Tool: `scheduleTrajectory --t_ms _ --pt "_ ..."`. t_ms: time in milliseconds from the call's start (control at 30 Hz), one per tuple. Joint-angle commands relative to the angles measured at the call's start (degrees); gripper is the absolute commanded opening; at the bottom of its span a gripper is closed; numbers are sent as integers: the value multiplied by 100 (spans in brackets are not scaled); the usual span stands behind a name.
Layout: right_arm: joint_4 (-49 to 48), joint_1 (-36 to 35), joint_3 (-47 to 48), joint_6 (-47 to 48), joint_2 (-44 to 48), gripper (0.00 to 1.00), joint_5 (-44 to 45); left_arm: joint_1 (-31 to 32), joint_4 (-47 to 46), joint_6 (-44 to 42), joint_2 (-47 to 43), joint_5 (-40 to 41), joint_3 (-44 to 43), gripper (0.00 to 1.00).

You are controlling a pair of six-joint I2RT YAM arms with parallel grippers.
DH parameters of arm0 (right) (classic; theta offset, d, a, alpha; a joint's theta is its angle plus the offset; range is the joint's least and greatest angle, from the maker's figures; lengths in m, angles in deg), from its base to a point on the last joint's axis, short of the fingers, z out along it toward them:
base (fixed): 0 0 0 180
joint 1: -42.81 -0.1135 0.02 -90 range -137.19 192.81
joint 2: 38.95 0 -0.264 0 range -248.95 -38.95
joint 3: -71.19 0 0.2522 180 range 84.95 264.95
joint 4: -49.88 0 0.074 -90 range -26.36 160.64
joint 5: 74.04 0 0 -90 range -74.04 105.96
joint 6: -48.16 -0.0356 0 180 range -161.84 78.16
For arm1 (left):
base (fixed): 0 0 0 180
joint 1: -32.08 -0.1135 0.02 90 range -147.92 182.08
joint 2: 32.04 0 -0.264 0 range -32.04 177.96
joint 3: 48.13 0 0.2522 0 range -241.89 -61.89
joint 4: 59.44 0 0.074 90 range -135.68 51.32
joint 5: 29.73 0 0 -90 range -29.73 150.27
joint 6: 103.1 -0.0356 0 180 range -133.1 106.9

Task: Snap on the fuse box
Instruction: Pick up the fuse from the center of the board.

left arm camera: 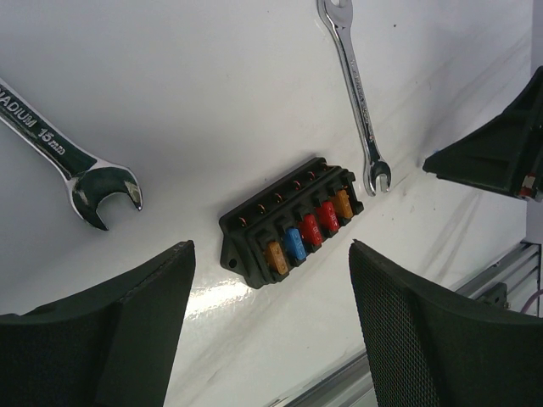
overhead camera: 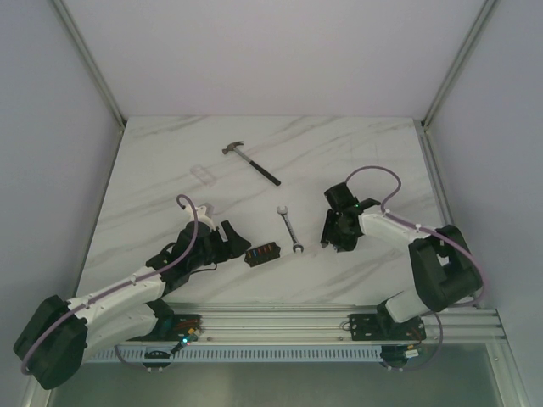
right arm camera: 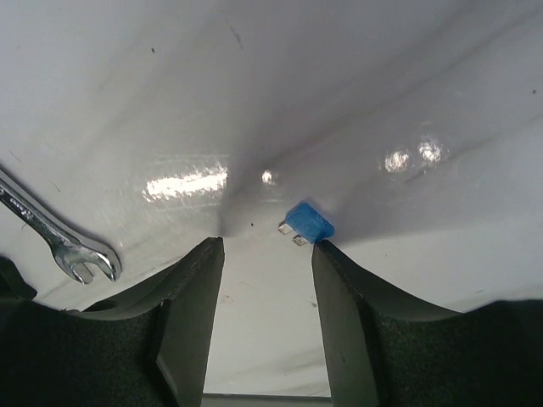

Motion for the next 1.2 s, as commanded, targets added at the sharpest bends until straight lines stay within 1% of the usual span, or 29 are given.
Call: scheduleTrajectory --t_ms 0,367,467,633,767,867,933,1000,1167 --pt "-93 -9 164 202 -422 53 472 -28 12 -8 -54 -29 8 82" --pt "152 -9 703 648 -729 51 834 -31 5 4 -20 -29 -5 82" --pt "325 -9 814 871 -732 49 813 -31 16 -4 -18 -48 1 82" --pt "656 -9 858 1311 -608 49 829 -31 12 9 -53 -36 21 82" --pt "720 -10 908 1410 -716 48 730 -31 6 13 -45 -41 15 82" --pt "685 -15 952 1427 -870 45 645 -30 16 12 -60 -57 21 82" --pt "658 -9 963 1444 -951 44 600 -31 12 21 -83 -66 28 83" --pt "647 -9 977 1445 -999 43 549 -29 12 39 -111 -56 45 88" --pt "648 -16 955 1426 -1012 40 466 -31 12 48 -124 -28 54 93"
